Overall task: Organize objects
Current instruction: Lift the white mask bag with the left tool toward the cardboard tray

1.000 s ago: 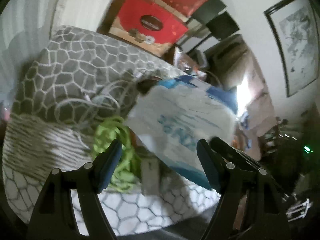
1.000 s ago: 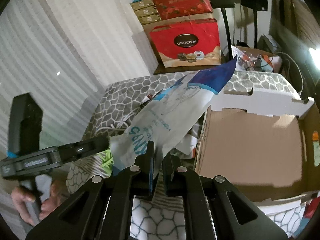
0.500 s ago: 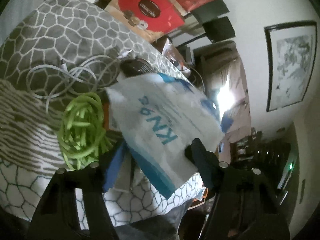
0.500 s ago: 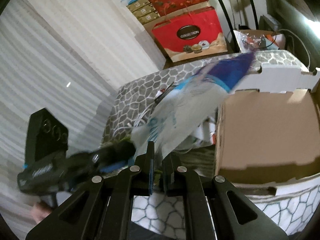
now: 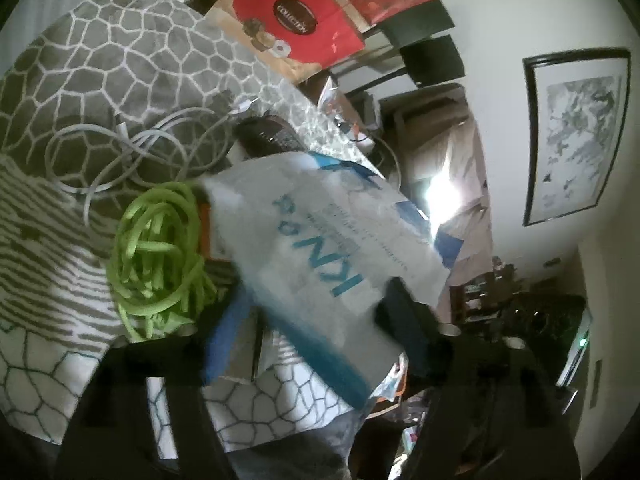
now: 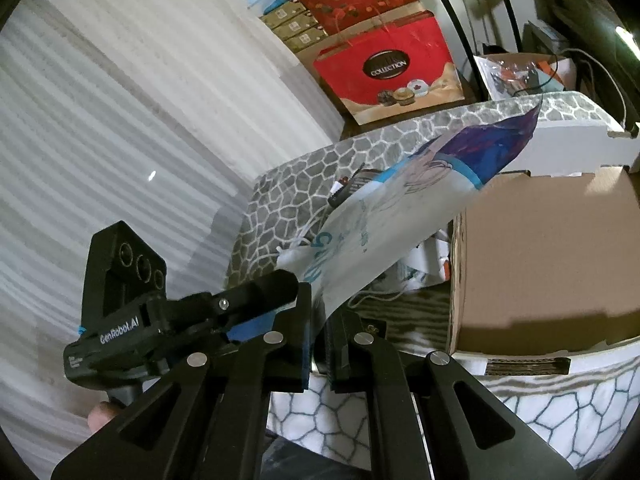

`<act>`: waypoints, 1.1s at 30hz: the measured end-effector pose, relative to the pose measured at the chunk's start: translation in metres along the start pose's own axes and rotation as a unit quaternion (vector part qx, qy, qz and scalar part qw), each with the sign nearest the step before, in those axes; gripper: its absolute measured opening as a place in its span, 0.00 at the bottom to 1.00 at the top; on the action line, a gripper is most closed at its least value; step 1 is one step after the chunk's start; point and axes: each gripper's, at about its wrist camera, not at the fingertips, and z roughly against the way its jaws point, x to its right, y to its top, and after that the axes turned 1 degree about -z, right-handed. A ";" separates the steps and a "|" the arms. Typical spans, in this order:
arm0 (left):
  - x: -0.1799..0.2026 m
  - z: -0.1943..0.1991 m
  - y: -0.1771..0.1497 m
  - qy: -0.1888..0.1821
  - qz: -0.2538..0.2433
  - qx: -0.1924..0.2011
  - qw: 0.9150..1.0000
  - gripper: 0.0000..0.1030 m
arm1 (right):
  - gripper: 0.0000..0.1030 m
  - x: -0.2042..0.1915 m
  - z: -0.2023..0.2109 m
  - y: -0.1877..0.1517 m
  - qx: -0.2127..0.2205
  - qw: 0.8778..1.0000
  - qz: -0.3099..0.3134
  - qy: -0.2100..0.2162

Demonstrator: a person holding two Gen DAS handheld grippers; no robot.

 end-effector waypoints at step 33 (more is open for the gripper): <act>0.007 -0.005 0.024 0.107 -0.079 -0.021 0.991 0.04 | 0.50 0.092 -0.008 0.047 -0.036 0.994 0.007 -0.106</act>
